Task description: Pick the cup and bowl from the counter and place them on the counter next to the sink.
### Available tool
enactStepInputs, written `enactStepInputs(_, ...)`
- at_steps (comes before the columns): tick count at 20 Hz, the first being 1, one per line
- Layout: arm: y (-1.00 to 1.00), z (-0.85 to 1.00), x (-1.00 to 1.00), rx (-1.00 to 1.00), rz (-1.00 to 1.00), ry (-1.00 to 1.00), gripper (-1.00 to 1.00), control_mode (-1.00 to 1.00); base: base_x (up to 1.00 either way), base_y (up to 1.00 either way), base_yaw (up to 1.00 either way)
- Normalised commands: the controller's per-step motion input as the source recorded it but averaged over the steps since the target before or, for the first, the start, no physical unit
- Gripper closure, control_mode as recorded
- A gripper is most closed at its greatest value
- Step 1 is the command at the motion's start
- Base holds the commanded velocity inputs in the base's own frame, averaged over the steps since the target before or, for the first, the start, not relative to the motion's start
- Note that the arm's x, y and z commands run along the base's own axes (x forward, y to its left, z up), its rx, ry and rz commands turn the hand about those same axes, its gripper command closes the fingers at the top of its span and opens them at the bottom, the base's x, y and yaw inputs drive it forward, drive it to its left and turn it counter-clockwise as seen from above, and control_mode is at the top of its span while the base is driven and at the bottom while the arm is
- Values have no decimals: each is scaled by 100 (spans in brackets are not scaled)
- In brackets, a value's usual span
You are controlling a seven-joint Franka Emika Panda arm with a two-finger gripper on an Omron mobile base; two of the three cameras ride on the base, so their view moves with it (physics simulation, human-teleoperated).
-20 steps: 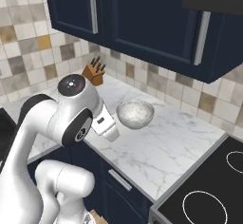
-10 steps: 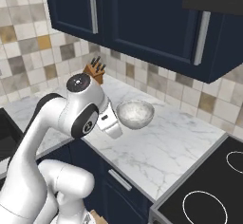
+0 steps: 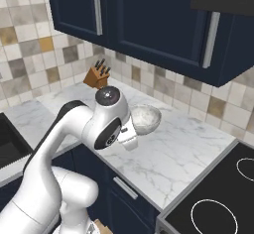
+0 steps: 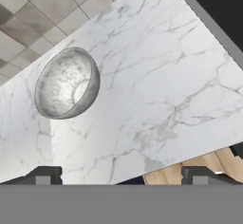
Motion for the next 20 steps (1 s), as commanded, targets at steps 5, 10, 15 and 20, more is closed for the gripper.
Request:
enactStepInputs(5,-2,0,11,7,0,4,-100,-100,0,0,0)
enactStepInputs(10,0,-12,14,4,0,0,-100,-100,0,0,0)
enactStepInputs(15,0,-30,38,2,0,0,-100,-100,0,0,0)
enactStepInputs(20,0,-36,49,0,0,0,-100,-100,0,0,0)
